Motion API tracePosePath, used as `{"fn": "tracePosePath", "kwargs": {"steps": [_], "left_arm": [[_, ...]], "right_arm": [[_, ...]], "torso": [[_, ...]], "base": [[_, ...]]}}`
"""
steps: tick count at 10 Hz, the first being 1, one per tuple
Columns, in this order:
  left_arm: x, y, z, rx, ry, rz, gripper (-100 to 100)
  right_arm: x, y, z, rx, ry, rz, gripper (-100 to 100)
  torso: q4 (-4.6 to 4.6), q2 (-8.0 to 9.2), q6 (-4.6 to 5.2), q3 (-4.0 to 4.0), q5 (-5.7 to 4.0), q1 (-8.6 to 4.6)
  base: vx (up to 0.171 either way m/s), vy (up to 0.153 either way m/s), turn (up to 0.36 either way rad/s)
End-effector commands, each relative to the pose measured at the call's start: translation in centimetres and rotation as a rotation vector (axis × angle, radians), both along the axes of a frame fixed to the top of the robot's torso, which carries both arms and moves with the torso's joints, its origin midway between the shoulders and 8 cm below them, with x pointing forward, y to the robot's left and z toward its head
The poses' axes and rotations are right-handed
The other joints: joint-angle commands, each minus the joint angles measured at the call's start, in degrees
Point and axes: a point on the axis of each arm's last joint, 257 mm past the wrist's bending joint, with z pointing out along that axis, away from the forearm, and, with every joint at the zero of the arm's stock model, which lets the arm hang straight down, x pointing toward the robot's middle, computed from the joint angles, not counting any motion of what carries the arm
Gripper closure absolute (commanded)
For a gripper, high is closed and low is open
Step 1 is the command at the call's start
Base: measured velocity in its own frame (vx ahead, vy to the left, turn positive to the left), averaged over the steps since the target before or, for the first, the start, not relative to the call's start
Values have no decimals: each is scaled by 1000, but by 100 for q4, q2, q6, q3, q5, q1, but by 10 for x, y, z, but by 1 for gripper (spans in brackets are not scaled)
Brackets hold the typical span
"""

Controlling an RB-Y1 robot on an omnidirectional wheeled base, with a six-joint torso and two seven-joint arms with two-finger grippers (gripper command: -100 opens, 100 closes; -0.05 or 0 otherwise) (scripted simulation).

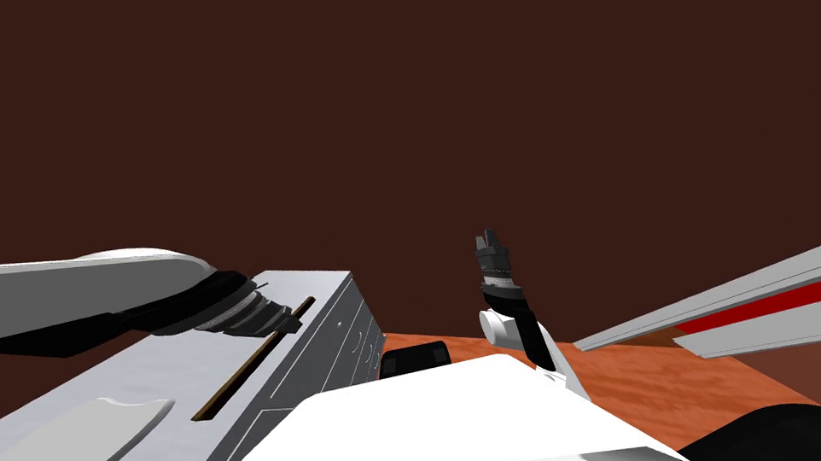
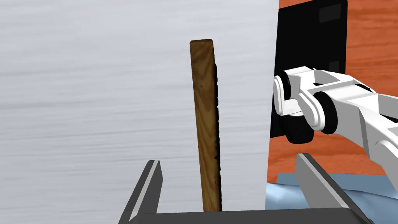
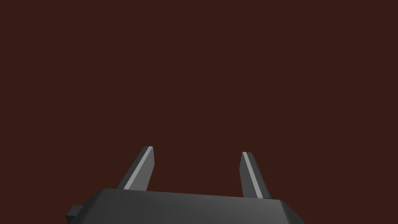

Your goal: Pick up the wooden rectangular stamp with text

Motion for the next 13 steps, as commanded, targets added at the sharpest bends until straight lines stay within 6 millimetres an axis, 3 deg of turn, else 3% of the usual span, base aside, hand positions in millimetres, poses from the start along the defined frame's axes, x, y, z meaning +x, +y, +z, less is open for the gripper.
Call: {"fn": "tracePosePath", "kwargs": {"steps": [1,2,3,4,6,7,8,12,13], "left_arm": [[-11,4,-9,5,31,-9,-100],[-8,2,-5,4,21,-7,-100],[-9,2,-6,4,22,-8,0],[-10,7,-16,4,24,-4,-100],[-11,13,-29,5,26,-1,-100],[-10,11,-25,5,27,-2,-100],[-9,12,-26,5,26,-2,100],[-9,12,-25,5,25,-2,100],[-9,12,-25,5,25,-2,0]], "right_arm": [[0,0,0,0,0,0,0],[0,0,0,0,0,0,0],[0,0,0,0,0,0,0],[0,0,0,0,0,0,0],[0,0,0,0,0,0,0],[0,0,0,0,0,0,0],[0,0,0,0,0,0,0],[0,0,0,0,0,0,0],[0,0,0,0,0,0,0]], "torso": [[0,0,0,0,0,0],[0,-1,0,-1,0,0],[0,-2,2,-1,-2,-9],[0,-1,2,-1,-4,-17],[-1,-4,2,-2,-7,-29],[-2,-5,3,-3,-7,-31],[-1,-4,2,-2,-8,-28],[-2,-4,2,-3,-2,-14],[-2,-4,2,-3,-2,-14]], "base": [[5,52,29],[4,23,3],[0,0,0],[3,-16,-26],[7,-29,-23],[5,-14,-2],[0,0,0],[0,0,0],[0,0,0]]}}
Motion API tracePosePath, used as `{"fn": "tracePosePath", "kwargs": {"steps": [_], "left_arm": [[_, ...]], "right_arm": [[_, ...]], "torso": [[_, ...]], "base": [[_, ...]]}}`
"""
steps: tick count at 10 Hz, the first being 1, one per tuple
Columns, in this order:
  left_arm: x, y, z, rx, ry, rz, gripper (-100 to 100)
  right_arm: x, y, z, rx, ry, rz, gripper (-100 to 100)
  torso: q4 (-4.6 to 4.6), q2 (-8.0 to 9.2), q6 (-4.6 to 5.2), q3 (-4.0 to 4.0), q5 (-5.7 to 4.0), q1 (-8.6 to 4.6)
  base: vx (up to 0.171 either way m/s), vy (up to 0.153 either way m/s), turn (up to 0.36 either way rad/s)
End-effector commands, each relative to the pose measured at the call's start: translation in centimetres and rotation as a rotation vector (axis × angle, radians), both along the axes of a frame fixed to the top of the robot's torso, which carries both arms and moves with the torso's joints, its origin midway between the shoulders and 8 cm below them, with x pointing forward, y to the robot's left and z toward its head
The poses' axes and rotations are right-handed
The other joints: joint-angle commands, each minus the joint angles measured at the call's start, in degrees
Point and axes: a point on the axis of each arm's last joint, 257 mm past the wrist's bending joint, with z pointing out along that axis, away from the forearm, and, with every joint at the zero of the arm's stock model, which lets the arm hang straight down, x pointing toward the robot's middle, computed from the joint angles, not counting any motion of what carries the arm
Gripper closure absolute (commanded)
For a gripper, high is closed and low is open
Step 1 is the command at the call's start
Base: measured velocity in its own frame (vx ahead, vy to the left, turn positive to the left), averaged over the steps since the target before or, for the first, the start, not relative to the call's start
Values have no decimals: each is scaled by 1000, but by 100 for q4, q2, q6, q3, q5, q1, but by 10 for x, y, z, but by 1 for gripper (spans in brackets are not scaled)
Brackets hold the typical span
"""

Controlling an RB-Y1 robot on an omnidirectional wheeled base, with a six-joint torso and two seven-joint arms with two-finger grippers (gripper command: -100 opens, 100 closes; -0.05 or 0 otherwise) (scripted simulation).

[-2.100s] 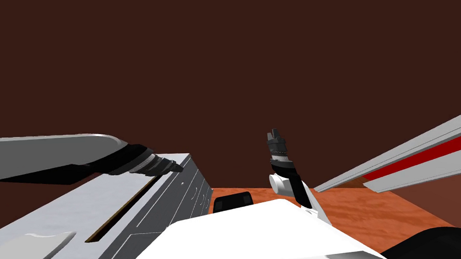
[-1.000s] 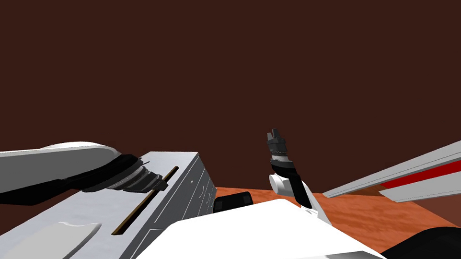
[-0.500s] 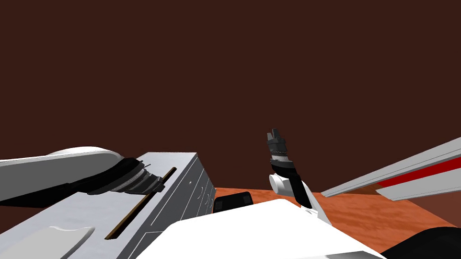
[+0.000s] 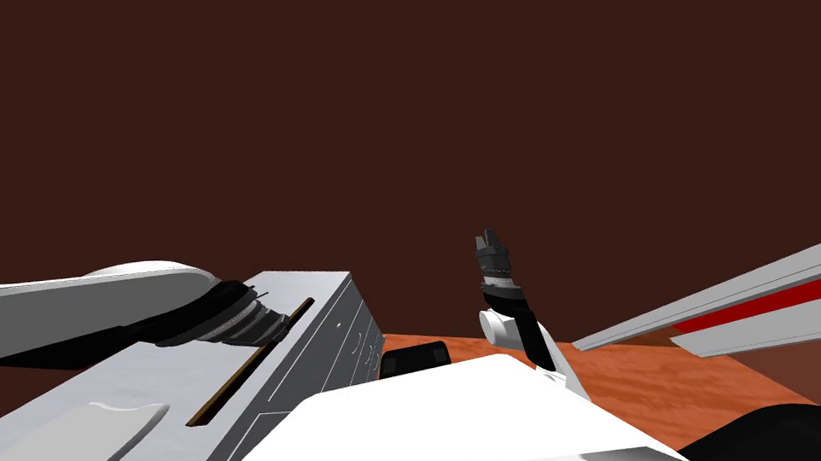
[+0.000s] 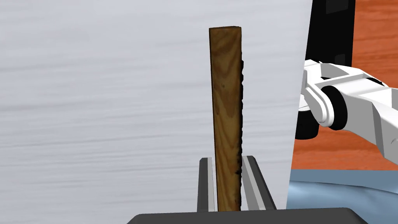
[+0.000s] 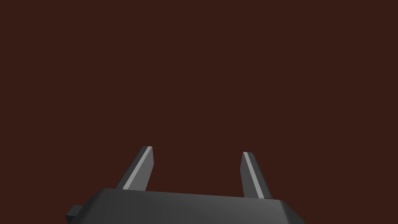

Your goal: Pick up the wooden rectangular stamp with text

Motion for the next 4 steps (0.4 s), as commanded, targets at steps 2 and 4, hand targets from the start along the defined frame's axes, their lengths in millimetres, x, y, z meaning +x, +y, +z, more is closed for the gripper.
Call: {"fn": "tracePosePath", "kwargs": {"steps": [2,4], "left_arm": [[0,-9,17,-1,-3,-5,100],[0,-7,15,0,-3,-5,0]], "right_arm": [[0,0,0,0,0,0,0],[0,0,0,0,0,0,0]], "torso": [[2,3,-1,3,-2,3],[0,3,-2,2,2,5]], "base": [[-5,26,29],[-1,7,1]]}}
